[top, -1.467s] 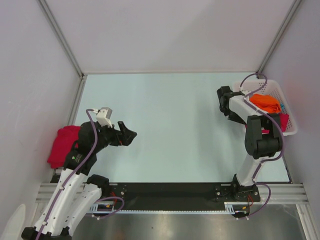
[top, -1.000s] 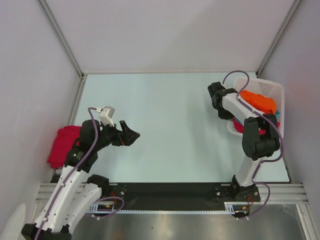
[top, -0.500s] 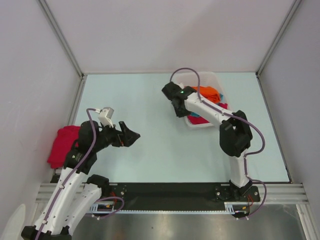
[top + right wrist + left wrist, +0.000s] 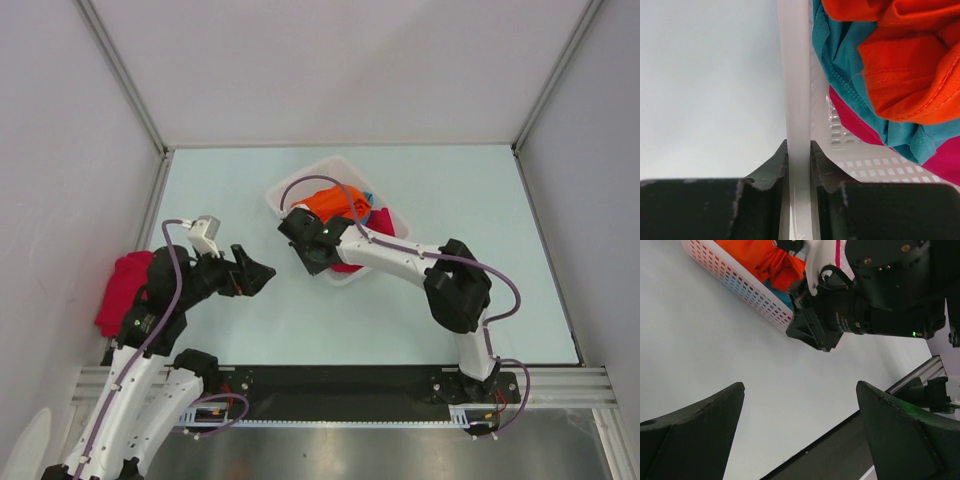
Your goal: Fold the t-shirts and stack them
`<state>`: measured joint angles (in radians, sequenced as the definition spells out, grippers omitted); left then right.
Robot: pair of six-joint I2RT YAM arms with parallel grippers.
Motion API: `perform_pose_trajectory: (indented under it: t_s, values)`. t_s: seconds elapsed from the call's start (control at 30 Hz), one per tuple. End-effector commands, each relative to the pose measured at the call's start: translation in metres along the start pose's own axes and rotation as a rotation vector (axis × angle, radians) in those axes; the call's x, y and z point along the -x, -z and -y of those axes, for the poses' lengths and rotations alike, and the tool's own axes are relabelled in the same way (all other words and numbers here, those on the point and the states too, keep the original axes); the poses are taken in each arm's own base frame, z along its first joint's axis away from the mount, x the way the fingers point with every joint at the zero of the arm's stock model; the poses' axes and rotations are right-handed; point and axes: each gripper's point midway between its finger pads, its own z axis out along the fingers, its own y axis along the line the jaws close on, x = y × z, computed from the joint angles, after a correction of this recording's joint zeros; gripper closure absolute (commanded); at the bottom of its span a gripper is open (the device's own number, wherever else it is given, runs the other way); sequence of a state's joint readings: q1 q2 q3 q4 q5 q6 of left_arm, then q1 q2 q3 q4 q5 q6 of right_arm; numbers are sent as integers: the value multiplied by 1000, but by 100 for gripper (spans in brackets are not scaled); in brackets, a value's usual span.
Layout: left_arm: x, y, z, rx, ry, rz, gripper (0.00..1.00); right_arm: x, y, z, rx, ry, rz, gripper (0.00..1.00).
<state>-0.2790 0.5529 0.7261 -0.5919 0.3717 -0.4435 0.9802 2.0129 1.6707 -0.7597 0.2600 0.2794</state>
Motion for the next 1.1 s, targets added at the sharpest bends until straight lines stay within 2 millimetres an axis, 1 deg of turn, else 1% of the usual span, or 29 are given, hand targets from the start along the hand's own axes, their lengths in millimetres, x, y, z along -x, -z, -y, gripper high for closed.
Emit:
perform_pose_trajectory:
  t_s: [0.0,0.03,0.07,0.1,0.13,0.17,0.2,0.3,0.33,0.37,0.4,0.43,0.47,0.57,0.6,0.67,0.7,0.73,0.8,0.83,0.87,0.93,1.0,1.03,1.07]
  values:
    - [12,6,7,-10,-16,29,0,-40,-5,-22,114,-121,-93,94]
    - [10,5,7,-12,-9,25,1,-48,-7,-21,108,-119,-109,90]
    - [10,4,7,-15,-9,24,1,-51,-9,-21,107,-121,-114,85]
    - [10,3,7,-16,-5,23,1,-52,-11,-25,127,-124,-111,75]
    - [9,2,8,-26,-4,20,0,-59,-16,-26,126,-119,-124,71]
    - [8,2,8,-33,-7,16,0,-63,-20,-29,131,-117,-131,68]
    - [7,1,9,-41,-8,14,1,-63,-24,-32,141,-117,-127,62]
    - [-1,-4,5,-48,-11,-6,0,-63,-35,-42,158,-117,-134,55]
    - [-5,-6,2,-41,-6,-18,0,-62,-38,-44,162,-114,-133,53]
    - [-7,-7,2,-43,-6,-24,0,-56,-37,-50,169,-110,-129,53]
    - [-9,-8,0,-41,-2,-32,0,-56,-41,-50,152,-100,-131,52]
    - [-10,-9,0,-40,0,-35,1,-52,-40,-51,147,-89,-123,52]
    - [-10,-8,0,-37,-2,-32,0,-41,-35,-53,143,-87,-106,51]
    - [-6,-7,-2,-23,-14,-16,1,-22,-26,-48,114,-75,-65,49]
    - [-5,-7,-2,-19,-16,-17,1,-4,-17,-48,110,-78,-23,48]
    - [-4,-6,-2,-19,-21,-14,0,8,-8,-44,102,-71,0,47]
    - [-4,-7,-2,-18,-21,-17,0,20,-2,-43,99,-74,27,46]
    - [-5,-7,-2,-19,-21,-17,0,26,0,-39,94,-81,40,47]
    - [-4,-7,-3,-16,-23,-16,1,33,4,-31,72,-81,52,46]
    - [-5,-7,-3,-16,-21,-16,0,41,6,-24,60,-93,68,46]
    - [-5,-7,-2,-18,-22,-16,0,43,7,-20,49,-96,69,46]
    - [-5,-7,-2,-19,-25,-14,0,57,14,-10,25,-109,102,46]
    - [-5,-7,-3,-16,-26,-16,0,68,21,5,-1,-125,125,46]
    - [-6,-7,-4,-15,-24,-19,0,77,27,11,-9,-139,147,46]
    - [-6,-8,-4,-16,-24,-21,0,82,31,25,-31,-161,158,46]
